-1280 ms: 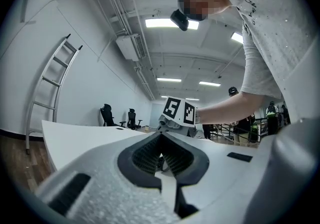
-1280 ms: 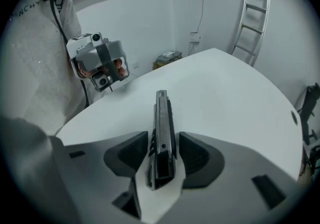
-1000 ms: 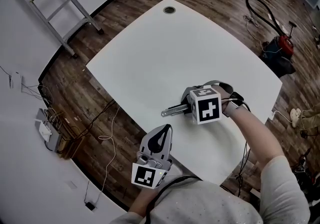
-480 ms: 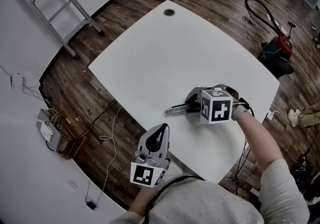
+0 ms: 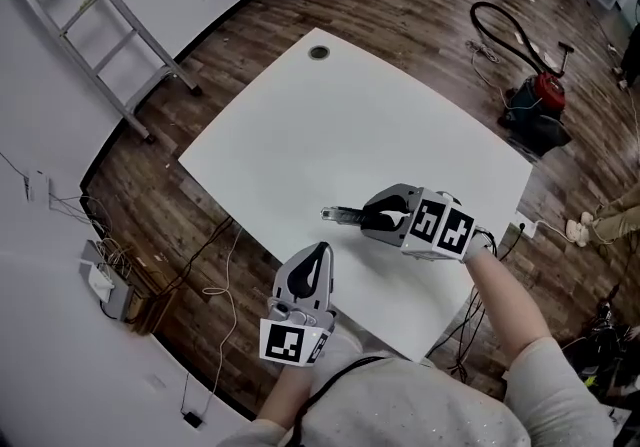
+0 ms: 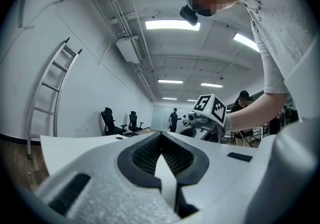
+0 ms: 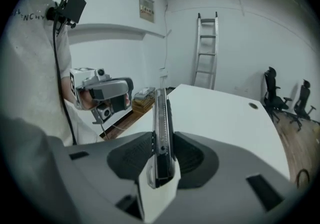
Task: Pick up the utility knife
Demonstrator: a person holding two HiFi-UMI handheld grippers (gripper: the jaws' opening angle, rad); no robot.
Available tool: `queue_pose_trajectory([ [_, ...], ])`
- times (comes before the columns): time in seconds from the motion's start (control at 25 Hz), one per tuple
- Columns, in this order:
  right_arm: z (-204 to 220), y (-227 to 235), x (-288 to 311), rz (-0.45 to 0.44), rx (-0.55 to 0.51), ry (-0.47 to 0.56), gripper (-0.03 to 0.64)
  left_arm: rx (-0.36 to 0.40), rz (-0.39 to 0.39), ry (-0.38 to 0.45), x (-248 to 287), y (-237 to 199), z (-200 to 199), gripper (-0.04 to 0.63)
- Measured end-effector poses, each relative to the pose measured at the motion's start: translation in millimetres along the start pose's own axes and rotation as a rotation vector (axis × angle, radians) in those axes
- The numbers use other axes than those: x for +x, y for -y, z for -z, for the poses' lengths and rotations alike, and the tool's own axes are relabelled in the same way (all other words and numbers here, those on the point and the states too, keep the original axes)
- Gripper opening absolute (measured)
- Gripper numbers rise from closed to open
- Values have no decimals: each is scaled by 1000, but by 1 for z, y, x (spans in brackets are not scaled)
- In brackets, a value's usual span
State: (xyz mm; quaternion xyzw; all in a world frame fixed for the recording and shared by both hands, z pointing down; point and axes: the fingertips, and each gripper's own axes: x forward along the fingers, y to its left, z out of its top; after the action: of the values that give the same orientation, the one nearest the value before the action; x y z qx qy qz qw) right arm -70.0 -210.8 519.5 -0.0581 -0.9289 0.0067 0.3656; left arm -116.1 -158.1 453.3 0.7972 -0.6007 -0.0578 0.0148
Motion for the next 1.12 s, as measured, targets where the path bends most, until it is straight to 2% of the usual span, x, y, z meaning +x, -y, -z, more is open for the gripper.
queue_pose_trajectory([
  [0.24, -16, -3, -43, 88, 183, 190, 138, 8, 3, 7, 9, 7, -22, 8],
  [0.56, -41, 5, -88, 230, 312, 432, 138, 33, 52, 33, 36, 17, -46, 8],
  [0.88, -44, 4, -108, 302, 388, 554, 138, 45, 89, 40, 49, 32, -54, 8],
  [1.12, -39, 5, -115, 325, 409, 589, 138, 47, 79, 36, 49, 36, -52, 8],
])
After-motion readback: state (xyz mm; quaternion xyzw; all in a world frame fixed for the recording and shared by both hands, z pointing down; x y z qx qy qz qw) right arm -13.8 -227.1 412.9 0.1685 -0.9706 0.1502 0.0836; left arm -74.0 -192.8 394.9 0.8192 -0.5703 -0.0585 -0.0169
